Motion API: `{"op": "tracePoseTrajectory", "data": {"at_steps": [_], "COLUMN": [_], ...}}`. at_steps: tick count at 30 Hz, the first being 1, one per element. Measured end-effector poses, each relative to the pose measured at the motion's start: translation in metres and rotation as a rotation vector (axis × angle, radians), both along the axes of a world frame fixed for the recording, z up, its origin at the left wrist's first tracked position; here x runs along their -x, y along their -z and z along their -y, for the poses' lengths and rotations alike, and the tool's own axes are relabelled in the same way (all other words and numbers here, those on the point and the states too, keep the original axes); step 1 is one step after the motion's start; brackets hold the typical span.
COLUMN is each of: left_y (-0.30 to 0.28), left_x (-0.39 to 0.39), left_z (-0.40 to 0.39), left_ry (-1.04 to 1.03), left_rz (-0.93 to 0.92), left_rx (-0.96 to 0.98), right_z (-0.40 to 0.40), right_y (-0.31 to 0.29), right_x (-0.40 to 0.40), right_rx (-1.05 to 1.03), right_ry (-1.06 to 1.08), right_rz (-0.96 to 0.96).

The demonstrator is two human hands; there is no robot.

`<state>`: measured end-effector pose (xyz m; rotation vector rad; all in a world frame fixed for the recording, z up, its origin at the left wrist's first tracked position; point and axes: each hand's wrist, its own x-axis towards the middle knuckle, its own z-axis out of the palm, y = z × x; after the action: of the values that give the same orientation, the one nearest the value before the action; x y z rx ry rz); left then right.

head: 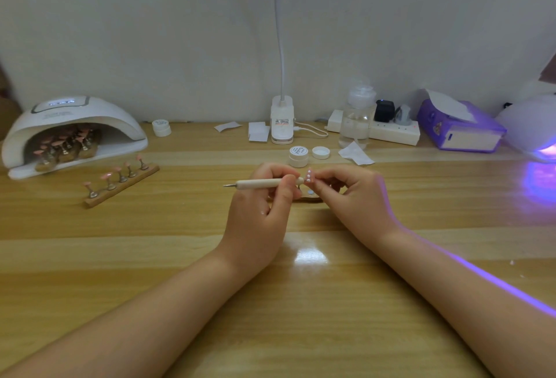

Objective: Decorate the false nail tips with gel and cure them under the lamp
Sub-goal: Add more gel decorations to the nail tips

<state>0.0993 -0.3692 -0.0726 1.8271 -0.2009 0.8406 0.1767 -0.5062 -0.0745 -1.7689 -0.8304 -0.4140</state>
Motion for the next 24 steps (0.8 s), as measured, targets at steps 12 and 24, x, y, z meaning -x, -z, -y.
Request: {"op": "tracePoseTrajectory", "data": {"at_steps": [12,24], "left_y": [0.0003,-0.0047], "left_x": [0.0001,0.0031], "left_z": [-0.0005,0.0007], "left_ry": [0.002,-0.02], "left_rz": [-0.004,0.049], "left_rx": [0.002,0.004], "right_z": [0.0011,0.0009], "right_y": [-0.0022,-0.0008], "right_x": [0.0013,0.0009], "right_rx": [0.013,0.004], "right_ry": [-0.005,-0.001], "right_rz": [0.007,0.004]}}
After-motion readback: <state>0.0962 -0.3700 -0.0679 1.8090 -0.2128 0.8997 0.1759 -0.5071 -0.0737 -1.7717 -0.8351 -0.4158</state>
